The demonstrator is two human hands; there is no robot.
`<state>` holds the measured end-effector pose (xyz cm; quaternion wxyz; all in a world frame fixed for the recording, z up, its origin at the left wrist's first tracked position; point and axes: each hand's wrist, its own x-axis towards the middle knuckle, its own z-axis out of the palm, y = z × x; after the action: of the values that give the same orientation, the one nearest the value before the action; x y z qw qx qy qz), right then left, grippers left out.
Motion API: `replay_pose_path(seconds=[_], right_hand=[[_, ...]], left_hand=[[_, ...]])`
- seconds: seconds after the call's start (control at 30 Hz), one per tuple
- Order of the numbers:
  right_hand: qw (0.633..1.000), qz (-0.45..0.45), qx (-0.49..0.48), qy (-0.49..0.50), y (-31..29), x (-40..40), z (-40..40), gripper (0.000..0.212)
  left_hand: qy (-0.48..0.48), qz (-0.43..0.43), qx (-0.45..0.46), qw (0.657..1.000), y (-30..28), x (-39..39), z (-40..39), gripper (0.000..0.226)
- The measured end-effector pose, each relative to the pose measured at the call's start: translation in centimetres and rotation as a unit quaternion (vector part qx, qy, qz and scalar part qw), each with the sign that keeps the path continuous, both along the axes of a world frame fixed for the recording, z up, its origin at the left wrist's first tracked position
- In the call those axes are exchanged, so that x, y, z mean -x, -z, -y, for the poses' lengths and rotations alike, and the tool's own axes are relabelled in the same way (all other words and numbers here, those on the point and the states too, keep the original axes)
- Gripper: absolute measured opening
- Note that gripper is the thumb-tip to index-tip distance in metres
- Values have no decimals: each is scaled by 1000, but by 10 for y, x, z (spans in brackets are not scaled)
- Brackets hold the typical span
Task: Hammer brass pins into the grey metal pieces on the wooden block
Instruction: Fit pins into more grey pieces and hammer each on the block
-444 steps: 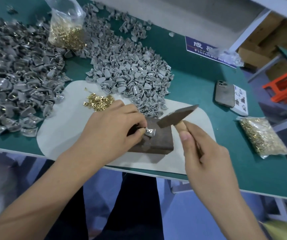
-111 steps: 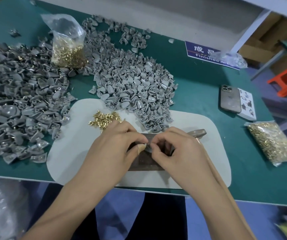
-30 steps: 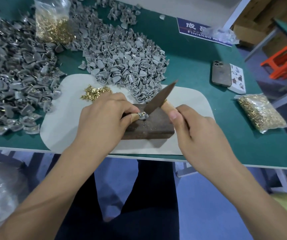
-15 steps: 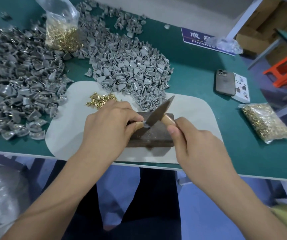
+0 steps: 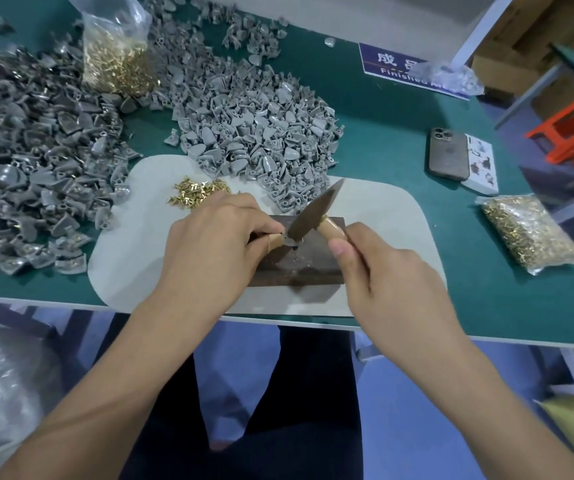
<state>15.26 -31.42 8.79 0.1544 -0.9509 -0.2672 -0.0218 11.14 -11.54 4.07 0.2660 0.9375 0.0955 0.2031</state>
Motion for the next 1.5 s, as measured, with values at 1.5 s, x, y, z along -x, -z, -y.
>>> replay_pose_path(seconds=[1.5], right_hand=[[958, -59, -134, -246, 45, 17, -289, 9]], left_hand=[[-269, 44, 7, 962, 15, 107, -182, 14]])
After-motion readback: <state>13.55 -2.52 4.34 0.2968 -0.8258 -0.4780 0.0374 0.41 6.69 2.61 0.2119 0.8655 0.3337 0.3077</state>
